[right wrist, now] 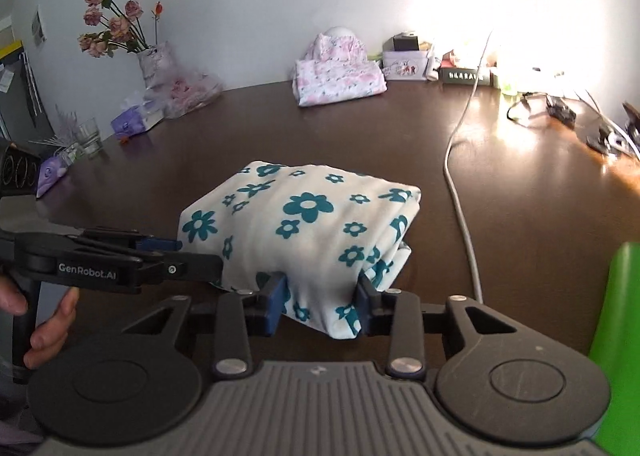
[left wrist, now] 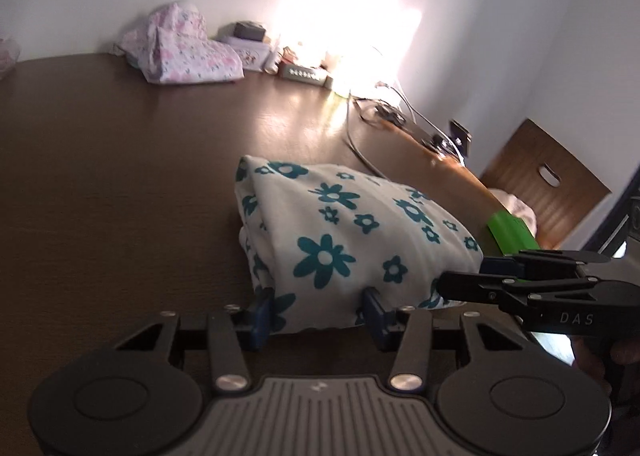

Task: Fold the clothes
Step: 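Carry the bundle with both grippers and set it beside the pink cloth pile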

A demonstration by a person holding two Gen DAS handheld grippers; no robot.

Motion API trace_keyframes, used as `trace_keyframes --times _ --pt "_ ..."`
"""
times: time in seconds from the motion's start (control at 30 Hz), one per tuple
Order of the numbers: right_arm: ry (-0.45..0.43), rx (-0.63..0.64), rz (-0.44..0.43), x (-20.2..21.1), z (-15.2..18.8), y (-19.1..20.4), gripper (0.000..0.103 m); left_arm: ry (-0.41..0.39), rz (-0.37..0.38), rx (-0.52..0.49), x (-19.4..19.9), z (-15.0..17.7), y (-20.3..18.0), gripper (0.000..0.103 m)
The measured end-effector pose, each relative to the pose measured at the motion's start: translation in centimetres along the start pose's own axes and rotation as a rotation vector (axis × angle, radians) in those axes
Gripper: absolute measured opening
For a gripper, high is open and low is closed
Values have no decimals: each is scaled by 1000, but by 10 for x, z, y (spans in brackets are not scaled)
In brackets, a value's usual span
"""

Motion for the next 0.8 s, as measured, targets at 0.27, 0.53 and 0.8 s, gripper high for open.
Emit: trace_keyframes --times 0.27,0.53,0.8 --pt "-3 -2 122 -73 -73 -20 35 50 -80 -142 -59 -70 12 40" --pt "-47 -75 207 -134 -122 -55 36 12 -121 -130 -119 -128 44 40" --pt "-71 -54 225 -174 -158 -89 37 -21 -146 -152 -165 -170 59 40"
Point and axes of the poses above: each gripper's, at about its wrist camera, not at the fingertips, and x roughly against the way its jaws point, y to its left, z to its underside, the point moved 1 cm from there along -x, roughly the way its jaws point, and after that the axes turned 4 degrees about -x, right-handed, at the moved point
